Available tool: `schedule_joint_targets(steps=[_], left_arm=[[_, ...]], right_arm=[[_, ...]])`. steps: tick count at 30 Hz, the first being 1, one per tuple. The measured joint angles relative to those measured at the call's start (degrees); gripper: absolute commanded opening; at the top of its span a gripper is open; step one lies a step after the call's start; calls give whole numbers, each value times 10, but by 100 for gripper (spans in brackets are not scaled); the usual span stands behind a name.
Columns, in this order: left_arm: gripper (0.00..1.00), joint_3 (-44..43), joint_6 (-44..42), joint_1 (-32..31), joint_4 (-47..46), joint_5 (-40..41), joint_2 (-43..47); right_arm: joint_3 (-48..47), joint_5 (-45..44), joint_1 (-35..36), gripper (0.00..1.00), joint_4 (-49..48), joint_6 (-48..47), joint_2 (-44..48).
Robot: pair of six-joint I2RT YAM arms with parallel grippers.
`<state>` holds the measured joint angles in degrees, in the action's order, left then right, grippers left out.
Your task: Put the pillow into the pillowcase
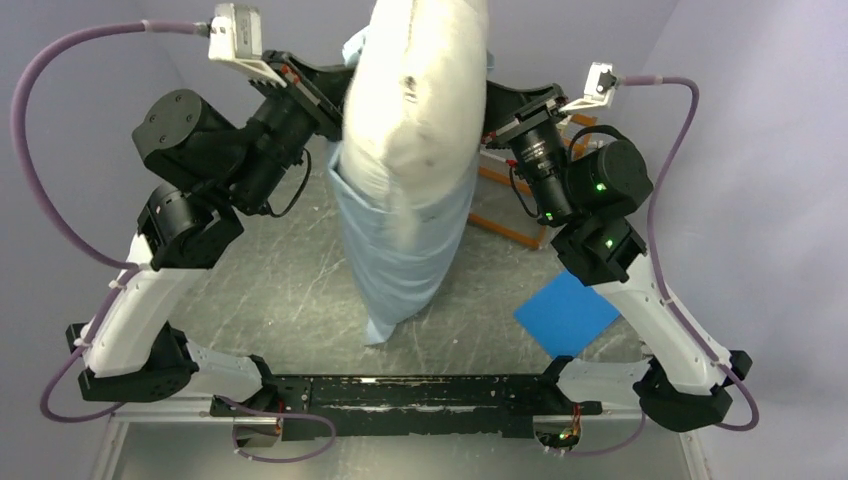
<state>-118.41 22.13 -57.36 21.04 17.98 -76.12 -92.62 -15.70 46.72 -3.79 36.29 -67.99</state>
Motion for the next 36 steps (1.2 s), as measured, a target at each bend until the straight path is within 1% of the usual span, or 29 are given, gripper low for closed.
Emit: schedule_joint_targets(steps=[2, 5, 6, 9, 12, 14, 16, 17, 19, 22, 23, 24, 26, 27, 28, 29, 31, 34, 36], left_arm=[[5, -20, -26, 3, 3, 43, -12], [5, -30, -36, 7, -3, 47, -11], [5, -26, -32, 6, -7, 35, -6], [5, 35, 2, 6, -45, -24, 33], [5, 97, 49, 4, -87, -94, 64], [5, 97, 64, 3, -95, -119, 63], [5, 80, 64, 3, -94, -117, 51], [5, 64, 58, 3, -92, -106, 41], [5, 33, 37, 2, -77, -63, 19], [5, -31, -20, -1, -40, 43, -23], [5, -42, -35, 1, -33, 72, -31], [5, -50, -47, 2, -23, 98, -37], [5, -55, -57, 3, 3, 134, -40], [5, -49, -57, 3, 15, 143, -36], [5, -33, -54, 3, 22, 147, -25], [5, 1, -47, 3, 28, 149, -5], [5, 57, -34, 3, 51, 150, 32], [5, 111, -17, 2, 108, 149, 57], [5, 116, -15, 2, 144, 151, 50]], right_arm=[[5, -1, 3, 0, 2, 4, 10], [-28, -25, 9, 0, -6, -21, -12], [-50, -42, 10, 0, -7, -37, -29], [-156, -84, 6, 0, -2, -83, -98], [-255, -93, 3, 0, 14, -111, -157], [-284, -85, 2, 0, 16, -116, -169], [-278, -76, 1, 0, 14, -110, -154], [-252, -66, 0, 0, 6, -100, -132], [-168, -43, -2, 0, -6, -66, -68], [-68, -14, -2, 0, -11, -11, 4], [-60, -6, -1, 0, 0, 0, 14], [-69, -3, 0, 0, 18, 4, 10], [-117, -9, -1, 0, 61, -4, -25], [-162, -17, -5, 0, 100, -15, -58], [-213, -22, -12, 0, 135, -26, -94], [-256, -24, -19, 0, 166, -34, -129], [-315, -23, -35, 0, 231, -49, -186], [-316, -23, -49, 0, 314, -67, -214], [-279, -22, -51, 0, 341, -75, -202]])
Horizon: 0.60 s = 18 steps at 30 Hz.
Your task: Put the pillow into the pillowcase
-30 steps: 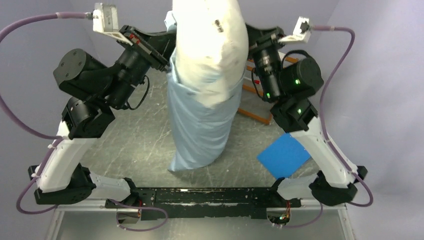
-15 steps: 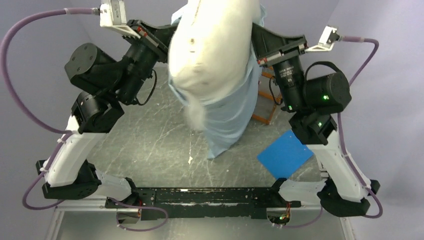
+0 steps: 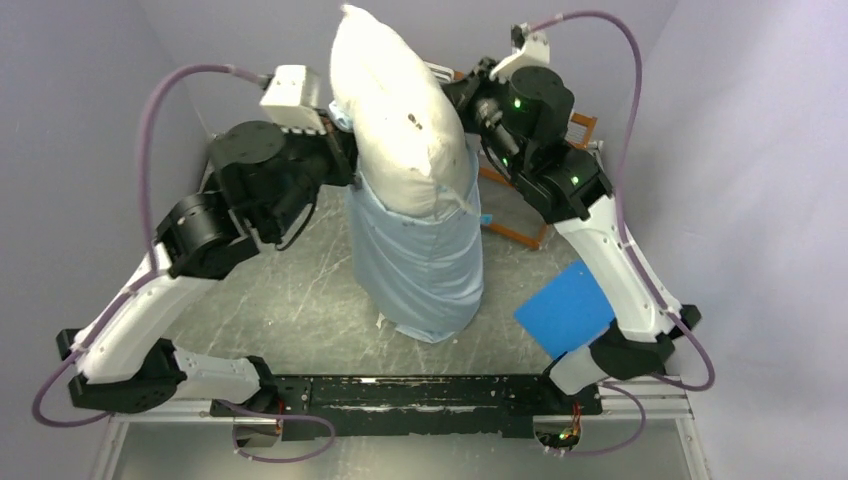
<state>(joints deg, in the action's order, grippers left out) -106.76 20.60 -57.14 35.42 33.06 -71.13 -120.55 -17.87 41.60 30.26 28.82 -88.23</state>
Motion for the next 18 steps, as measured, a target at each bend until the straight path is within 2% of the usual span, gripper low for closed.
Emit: schedule_joint_targets(steps=[3, 7, 9, 10, 12, 15, 18], left_arm=[[5, -36, -6, 9, 41, 4, -44], [5, -229, -24, 57, 116, -19, -162], [5, -297, -22, 92, 118, -45, -198], [5, -303, -15, 103, 114, -56, -199], [5, -261, 12, 121, 87, -97, -169], [5, -87, 76, 122, -14, -196, -56], [5, -20, 108, 120, -52, -250, 4]], right_arm=[[121, 9, 0, 0, -25, 2, 73], [271, 40, -5, 0, -126, 38, 192], [282, 44, -5, 0, -155, 52, 219], [265, 43, -5, 0, -163, 56, 219], [207, 33, -1, 0, -165, 56, 195], [81, 14, 2, 0, -165, 43, 123], [47, 21, 2, 0, -173, 46, 95]])
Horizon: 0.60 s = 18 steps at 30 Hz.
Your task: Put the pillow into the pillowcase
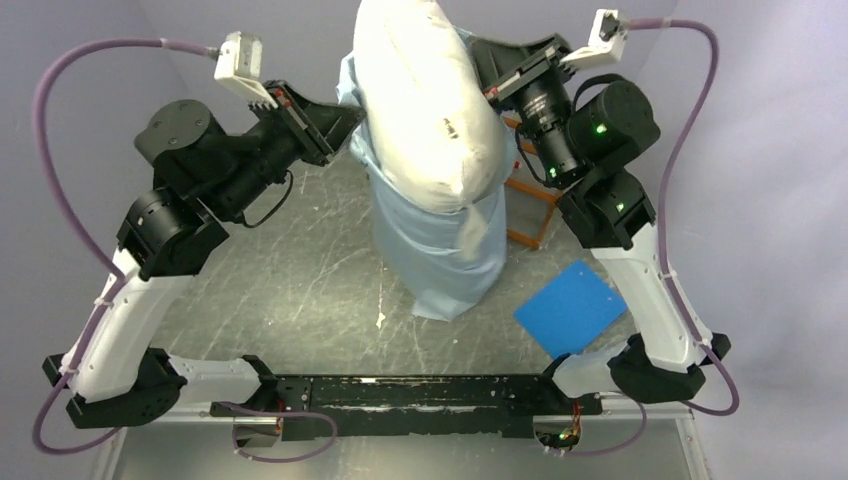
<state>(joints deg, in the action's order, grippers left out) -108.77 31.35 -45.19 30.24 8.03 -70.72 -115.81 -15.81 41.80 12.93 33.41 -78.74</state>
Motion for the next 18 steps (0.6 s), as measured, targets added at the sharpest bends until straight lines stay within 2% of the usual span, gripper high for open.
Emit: schedule_joint_targets(steps=[2, 5, 7, 9, 12, 15, 18], left_arm=[[5, -36, -1, -6, 5, -8, -9], [5, -157, -19, -8, 32, 2, -77], [5, -207, -23, -7, 35, 7, -114], [5, -205, -13, -3, 12, -1, -125], [5, -92, 37, 2, -95, -40, -74], [5, -6, 78, 3, -161, -83, -19], [5, 21, 92, 0, -183, -113, 15]], right_arm=[[53, 16, -2, 0, -24, 21, 22], [210, 47, -2, 0, -104, 80, 100], [247, 57, -2, 0, -123, 105, 125], [226, 64, -2, 0, -125, 115, 117], [133, 70, 0, 0, -110, 114, 66], [21, 70, -1, 0, -83, 105, 2], [-38, 59, -1, 0, -80, 95, -29]])
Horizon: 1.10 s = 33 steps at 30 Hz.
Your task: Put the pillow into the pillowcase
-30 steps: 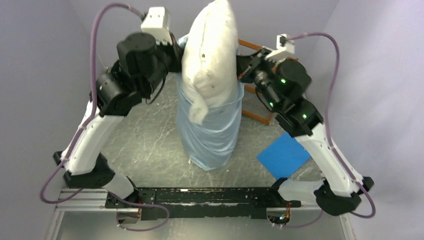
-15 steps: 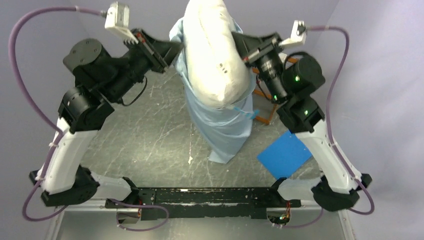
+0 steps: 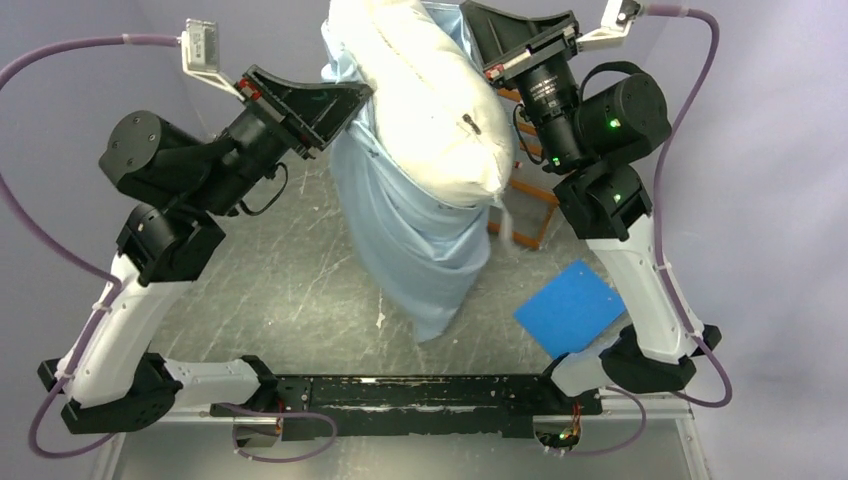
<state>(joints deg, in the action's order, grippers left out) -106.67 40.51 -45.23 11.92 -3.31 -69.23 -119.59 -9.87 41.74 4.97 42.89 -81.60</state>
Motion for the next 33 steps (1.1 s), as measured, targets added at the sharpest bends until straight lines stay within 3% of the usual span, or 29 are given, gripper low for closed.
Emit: schedule_joint_targets(steps=[4, 9, 11, 13, 18, 23, 27, 29, 33], left_arm=[[5, -49, -29, -7, 43, 7, -14], [5, -175, -83, -7, 131, 101, -97], [5, -197, -92, -7, 148, 127, -119], [5, -169, -89, -4, 135, 136, -114], [5, 69, -23, 2, 8, 112, -10], [5, 87, 9, -17, -18, 51, -32], [5, 13, -19, -33, 24, 55, -72], [5, -74, -48, -34, 80, 87, -99], [5, -215, -110, -30, 139, 188, -132]], right_arm=[[72, -5, 0, 0, -31, 9, 45], [257, 42, -2, 0, -118, 98, 154], [274, 66, -1, 0, -137, 130, 158], [248, 82, -1, 0, -137, 138, 134], [63, 57, 1, 0, -38, 43, 5], [45, -20, -9, 0, 19, -36, -4], [167, 23, -13, 0, -41, 2, 70], [224, 44, -13, 0, -88, 44, 101], [243, 78, -12, 0, -186, 124, 107]])
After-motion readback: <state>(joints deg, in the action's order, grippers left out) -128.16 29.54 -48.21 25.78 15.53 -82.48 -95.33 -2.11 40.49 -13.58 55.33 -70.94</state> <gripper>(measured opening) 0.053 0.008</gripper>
